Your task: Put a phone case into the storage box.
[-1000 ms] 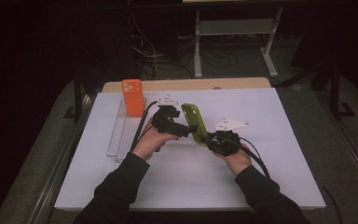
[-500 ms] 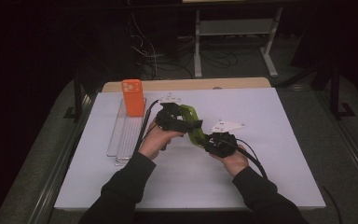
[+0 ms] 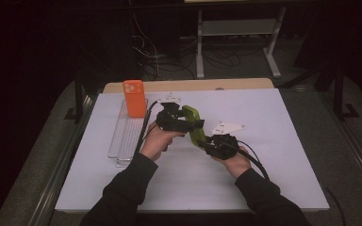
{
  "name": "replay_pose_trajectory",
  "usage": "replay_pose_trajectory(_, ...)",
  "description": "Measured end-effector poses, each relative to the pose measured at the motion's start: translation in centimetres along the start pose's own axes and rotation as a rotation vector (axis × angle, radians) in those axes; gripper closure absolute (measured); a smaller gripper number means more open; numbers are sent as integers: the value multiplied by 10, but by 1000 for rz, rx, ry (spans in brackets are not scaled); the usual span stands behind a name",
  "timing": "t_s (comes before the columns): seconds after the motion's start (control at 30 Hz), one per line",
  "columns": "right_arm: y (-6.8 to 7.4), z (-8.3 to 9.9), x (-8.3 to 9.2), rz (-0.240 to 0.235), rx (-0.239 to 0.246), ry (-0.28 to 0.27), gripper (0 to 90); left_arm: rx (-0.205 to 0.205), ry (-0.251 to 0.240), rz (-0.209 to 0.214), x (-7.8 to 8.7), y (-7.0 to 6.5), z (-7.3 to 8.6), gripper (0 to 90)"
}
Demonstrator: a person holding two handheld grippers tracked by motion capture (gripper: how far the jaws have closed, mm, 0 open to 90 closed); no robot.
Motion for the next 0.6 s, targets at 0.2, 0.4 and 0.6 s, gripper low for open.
replay_pose_trajectory(0.2, -3, 5, 7, 0, 7, 45, 432, -29, 31, -50, 13, 7, -6, 142)
replay_pose_trajectory(0.4, -8, 18, 17, 27, 14, 109, 252, -37, 52, -118, 37, 18, -19, 142)
replay_pose_trajectory(0.6, -14, 33, 25, 48, -6, 154, 126, -39, 49, -185, 60, 34, -30, 143)
Point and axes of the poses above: each handheld gripper's, and its own axes: x roughly backward along the jaws, z roughly out of its underside, y roughly to its left, the point moved 2 cm from there along -x, roughly forward along the jaws, and after that the axes turned 15 degrees about y, right-handed, at the moved point
